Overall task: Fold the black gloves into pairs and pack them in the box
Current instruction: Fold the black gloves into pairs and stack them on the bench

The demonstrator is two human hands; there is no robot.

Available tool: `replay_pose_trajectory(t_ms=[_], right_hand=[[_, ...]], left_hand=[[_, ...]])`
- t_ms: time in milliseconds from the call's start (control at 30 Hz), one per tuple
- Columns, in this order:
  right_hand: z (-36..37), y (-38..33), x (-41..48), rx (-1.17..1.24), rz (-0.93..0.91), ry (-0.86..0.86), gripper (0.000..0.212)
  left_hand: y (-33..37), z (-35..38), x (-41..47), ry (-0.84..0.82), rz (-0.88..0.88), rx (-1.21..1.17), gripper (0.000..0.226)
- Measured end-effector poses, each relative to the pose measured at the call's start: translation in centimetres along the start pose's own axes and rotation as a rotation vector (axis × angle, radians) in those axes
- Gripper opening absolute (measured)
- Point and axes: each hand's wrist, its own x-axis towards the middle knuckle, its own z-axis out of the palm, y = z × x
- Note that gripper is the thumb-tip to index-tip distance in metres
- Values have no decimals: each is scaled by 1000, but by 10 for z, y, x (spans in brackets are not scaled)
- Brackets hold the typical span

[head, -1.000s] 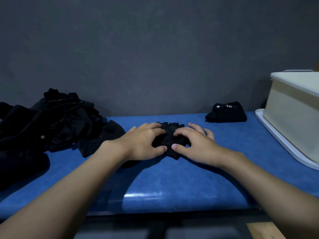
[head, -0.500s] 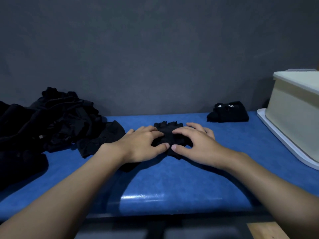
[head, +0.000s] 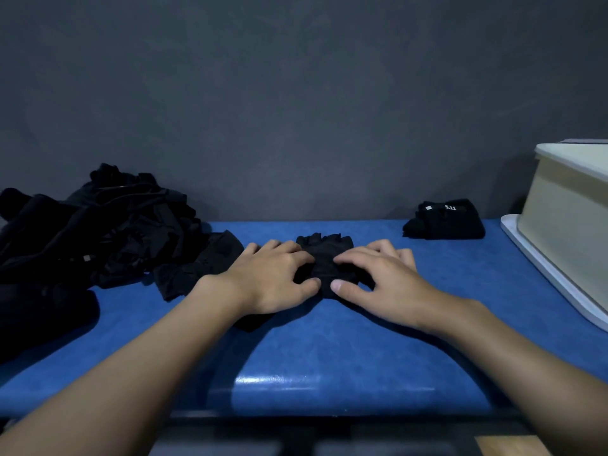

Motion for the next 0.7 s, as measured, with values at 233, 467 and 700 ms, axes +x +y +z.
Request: replay_pose_trajectory(t_ms=[233, 467, 700], right_hand=[[2, 5, 7, -14, 45, -92, 51], [-3, -9, 9, 38, -33, 32, 59], [4, -43, 7, 58, -155, 77, 51]], left_hand=[[3, 2, -2, 10, -38, 15, 61], [-1, -9, -17, 159, 11, -47, 50], [-38, -26, -41, 393, -30, -93, 32]])
